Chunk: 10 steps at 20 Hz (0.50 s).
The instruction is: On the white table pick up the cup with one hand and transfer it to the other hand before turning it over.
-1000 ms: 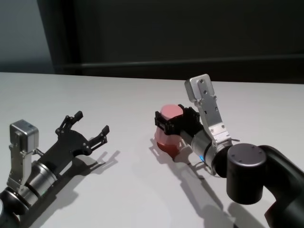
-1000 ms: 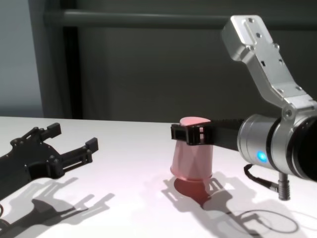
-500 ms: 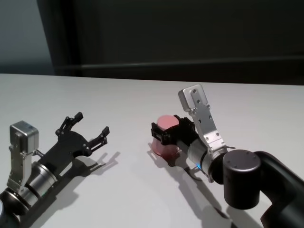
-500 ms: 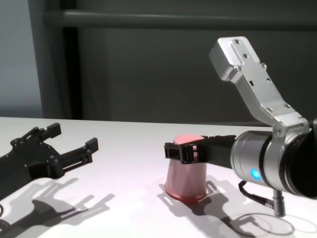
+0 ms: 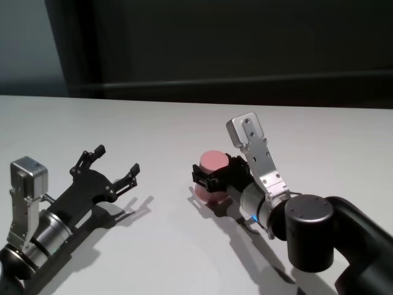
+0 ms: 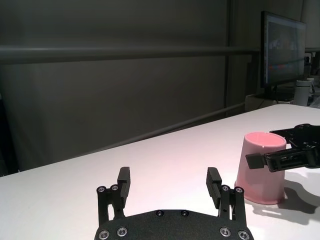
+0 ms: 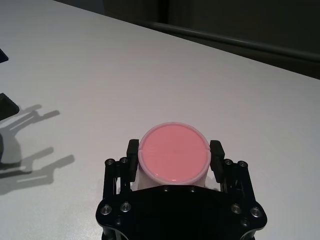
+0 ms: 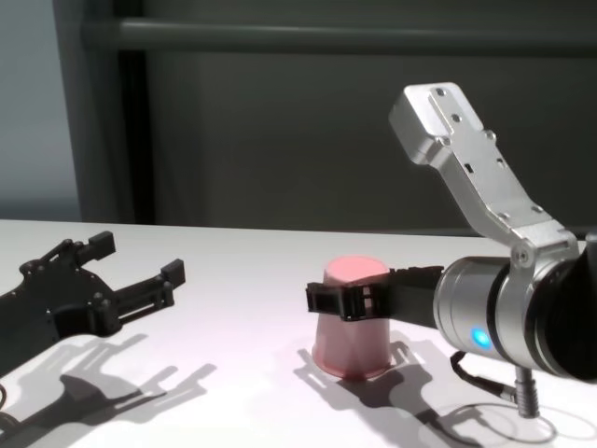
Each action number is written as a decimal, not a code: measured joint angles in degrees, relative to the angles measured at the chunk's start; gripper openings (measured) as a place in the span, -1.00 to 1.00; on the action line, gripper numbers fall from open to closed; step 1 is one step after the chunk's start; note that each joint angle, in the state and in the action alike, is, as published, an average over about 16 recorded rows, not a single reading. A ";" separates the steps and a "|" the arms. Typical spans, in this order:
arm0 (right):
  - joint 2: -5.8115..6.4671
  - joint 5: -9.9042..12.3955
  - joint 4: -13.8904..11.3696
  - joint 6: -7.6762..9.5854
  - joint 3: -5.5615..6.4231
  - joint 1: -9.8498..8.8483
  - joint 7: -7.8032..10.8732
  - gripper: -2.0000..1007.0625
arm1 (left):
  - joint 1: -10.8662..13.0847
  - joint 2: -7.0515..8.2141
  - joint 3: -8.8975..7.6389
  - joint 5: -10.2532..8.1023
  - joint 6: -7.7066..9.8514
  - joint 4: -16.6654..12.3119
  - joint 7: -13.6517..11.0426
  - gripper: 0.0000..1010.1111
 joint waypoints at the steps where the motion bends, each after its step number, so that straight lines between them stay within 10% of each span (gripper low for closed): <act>1: 0.01 0.01 0.00 0.01 0.00 -0.01 -0.01 0.68 | 0.00 0.00 0.00 0.00 0.00 0.00 0.00 0.98; 10: 0.06 0.15 -0.08 -0.19 0.06 -0.08 -0.07 0.94 | 0.00 0.00 0.00 0.00 0.00 0.00 0.00 0.98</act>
